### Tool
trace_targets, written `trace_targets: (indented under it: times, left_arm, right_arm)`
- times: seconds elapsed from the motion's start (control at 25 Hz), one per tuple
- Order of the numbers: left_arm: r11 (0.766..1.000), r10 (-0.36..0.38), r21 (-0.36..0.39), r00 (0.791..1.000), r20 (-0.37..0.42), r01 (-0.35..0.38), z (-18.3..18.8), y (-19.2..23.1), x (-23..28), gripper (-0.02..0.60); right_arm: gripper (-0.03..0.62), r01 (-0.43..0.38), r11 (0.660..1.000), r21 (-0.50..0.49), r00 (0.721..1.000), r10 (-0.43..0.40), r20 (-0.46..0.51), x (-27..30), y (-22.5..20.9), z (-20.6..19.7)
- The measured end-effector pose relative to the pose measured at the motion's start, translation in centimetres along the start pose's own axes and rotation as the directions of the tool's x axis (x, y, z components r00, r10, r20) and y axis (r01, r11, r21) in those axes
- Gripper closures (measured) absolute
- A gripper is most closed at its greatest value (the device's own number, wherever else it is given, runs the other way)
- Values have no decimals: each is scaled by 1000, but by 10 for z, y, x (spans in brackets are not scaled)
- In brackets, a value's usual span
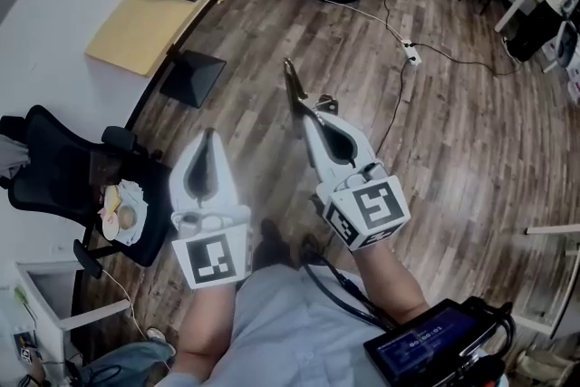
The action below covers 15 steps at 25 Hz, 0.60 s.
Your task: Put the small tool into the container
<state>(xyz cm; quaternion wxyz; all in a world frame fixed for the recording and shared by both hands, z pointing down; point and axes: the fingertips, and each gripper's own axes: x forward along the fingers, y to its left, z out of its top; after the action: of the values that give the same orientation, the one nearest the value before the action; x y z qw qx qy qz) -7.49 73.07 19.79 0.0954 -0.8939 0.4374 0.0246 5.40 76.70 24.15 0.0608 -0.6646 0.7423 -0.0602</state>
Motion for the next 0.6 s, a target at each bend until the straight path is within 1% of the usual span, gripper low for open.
trace_targets:
  times: [0.12, 0.28, 0.48, 0.6]
  left_arm:
    - [1000, -6, -1, 1000, -17, 6, -15, 3, 20, 571]
    - [1000, -1, 0, 999, -45, 1, -45, 20, 60, 571]
    - [1000, 23, 14, 996, -87, -22, -79, 62, 126, 571]
    - [999, 31, 14, 997, -73, -30, -82, 92, 172, 571]
  right_arm:
    - [589, 13, 1000, 5, 1000, -12, -29, 18, -17, -14]
    - [589, 19, 1000, 13, 997, -18, -79, 57, -40, -36]
    - [591, 19, 999, 33, 995, -16, -101, 136, -65, -47]
    - [589, 14, 999, 36, 995, -10, -98, 188, -75, -43]
